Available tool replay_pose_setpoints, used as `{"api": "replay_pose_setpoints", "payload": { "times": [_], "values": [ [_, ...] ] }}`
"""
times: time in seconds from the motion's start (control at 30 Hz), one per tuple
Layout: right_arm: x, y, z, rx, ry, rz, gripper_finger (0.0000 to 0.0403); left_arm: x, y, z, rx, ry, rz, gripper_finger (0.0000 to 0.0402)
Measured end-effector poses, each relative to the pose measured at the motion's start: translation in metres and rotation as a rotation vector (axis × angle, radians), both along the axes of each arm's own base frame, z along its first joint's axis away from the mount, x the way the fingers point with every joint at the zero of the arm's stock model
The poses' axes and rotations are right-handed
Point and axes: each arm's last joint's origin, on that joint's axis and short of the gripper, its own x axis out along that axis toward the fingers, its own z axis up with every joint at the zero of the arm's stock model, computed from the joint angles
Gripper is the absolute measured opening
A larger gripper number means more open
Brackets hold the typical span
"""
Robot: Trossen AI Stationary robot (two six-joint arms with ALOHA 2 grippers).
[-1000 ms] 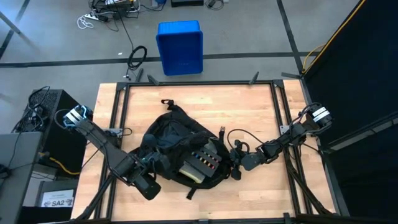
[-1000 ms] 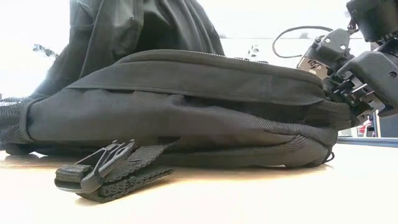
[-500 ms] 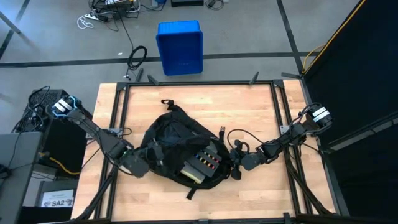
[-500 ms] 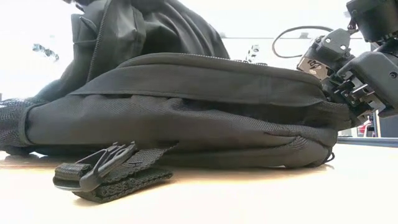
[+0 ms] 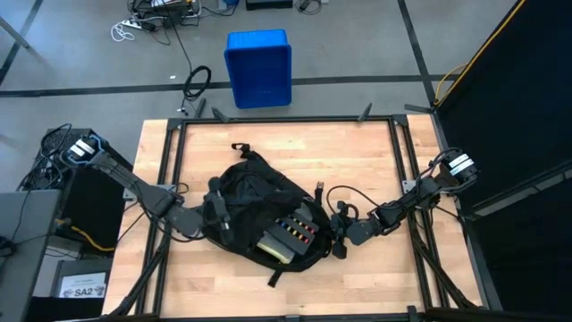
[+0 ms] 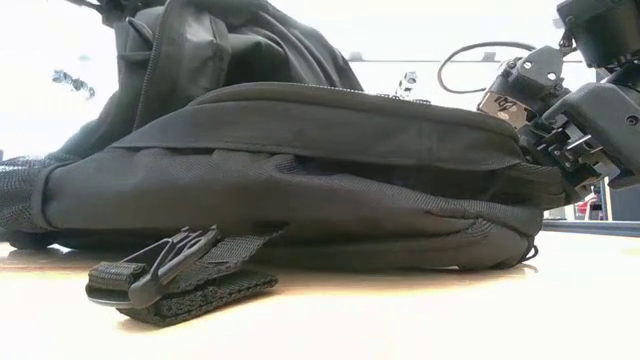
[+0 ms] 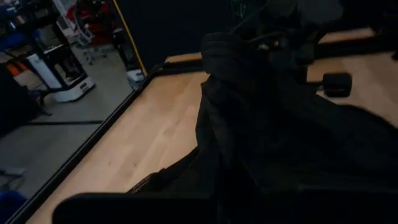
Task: Unpack backpack
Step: Open the black backpack
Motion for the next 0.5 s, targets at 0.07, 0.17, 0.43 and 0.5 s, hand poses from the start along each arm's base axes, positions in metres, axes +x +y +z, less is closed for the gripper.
{"api": "replay_pose_setpoints", "payload": {
  "times": [0.07, 0.17, 0.43, 0.5],
  "values": [
    [0.000, 0.000, 0.000, 0.000, 0.000, 0.000, 0.0059, -0.005, 0.003, -0.003, -0.013, -0.022, -0.006, 0.0000],
    [0.000, 0.000, 0.000, 0.000, 0.000, 0.000, 0.0059, -0.013, 0.008, -0.011, -0.043, -0.057, -0.006, 0.0000],
    [0.000, 0.000, 0.000, 0.000, -0.002, 0.000, 0.0062, -0.025, 0.016, -0.033, -0.121, -0.117, 0.007, 0.0001],
    [0.000, 0.000, 0.000, 0.001, -0.002, 0.001, 0.0062, -0.025, 0.017, -0.034, -0.122, -0.123, 0.008, 0.0005]
  ]
}}
